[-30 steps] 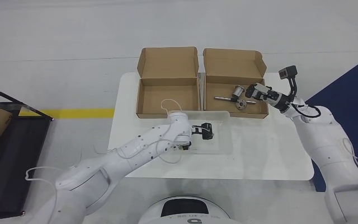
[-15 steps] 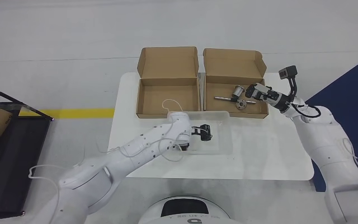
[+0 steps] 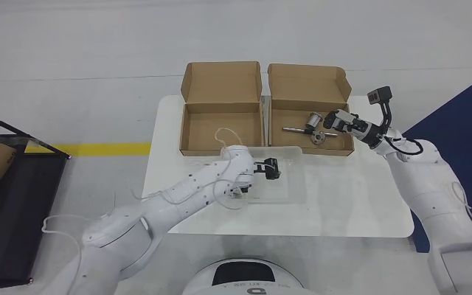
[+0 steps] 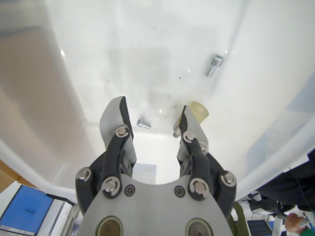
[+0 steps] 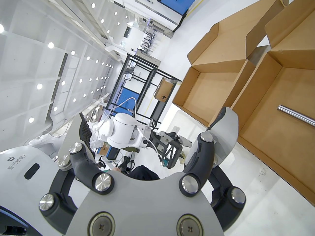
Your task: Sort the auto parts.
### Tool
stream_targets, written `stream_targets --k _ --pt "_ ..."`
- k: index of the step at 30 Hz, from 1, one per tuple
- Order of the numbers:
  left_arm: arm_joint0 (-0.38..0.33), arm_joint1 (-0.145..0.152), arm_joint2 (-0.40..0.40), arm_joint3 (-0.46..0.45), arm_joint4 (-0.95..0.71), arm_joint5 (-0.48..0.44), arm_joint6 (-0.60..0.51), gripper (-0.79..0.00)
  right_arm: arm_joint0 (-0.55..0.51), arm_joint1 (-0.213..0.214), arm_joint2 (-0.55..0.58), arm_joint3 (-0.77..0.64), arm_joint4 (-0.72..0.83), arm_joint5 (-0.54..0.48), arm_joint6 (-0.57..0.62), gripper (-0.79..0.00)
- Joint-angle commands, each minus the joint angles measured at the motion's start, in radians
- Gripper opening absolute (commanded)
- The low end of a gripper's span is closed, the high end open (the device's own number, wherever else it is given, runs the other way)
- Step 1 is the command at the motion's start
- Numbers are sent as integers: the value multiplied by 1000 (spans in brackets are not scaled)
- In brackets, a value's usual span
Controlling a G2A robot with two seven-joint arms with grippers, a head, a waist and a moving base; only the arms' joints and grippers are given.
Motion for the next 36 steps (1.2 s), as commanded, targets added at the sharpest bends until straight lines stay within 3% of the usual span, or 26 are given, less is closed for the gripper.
stream_targets --k 1,8,15,19,22,27,34,36 --pt "2 5 -19 -6 11 30 34 -416 0 0 0 0 0 0 0 0" --pt "26 26 -46 -42 -4 -74 46 -394 0 0 0 0 0 0 0 0" --pt "32 38 -63 -40 -36 -170 35 -305 0 0 0 0 0 0 0 0" --pt "30 40 -66 -34 -51 -199 13 -222 0 0 0 0 0 0 0 0" --pt "29 39 -63 -30 -63 -217 -3 -95 0 0 0 0 0 0 0 0" --pt "25 34 -53 -19 -71 -226 -21 -9 0 0 0 0 0 0 0 0" --pt "15 20 -34 2 -72 -224 -35 -34 0 0 0 0 0 0 0 0" --pt "11 16 -29 11 -70 -217 -38 -105 0 0 0 0 0 0 0 0"
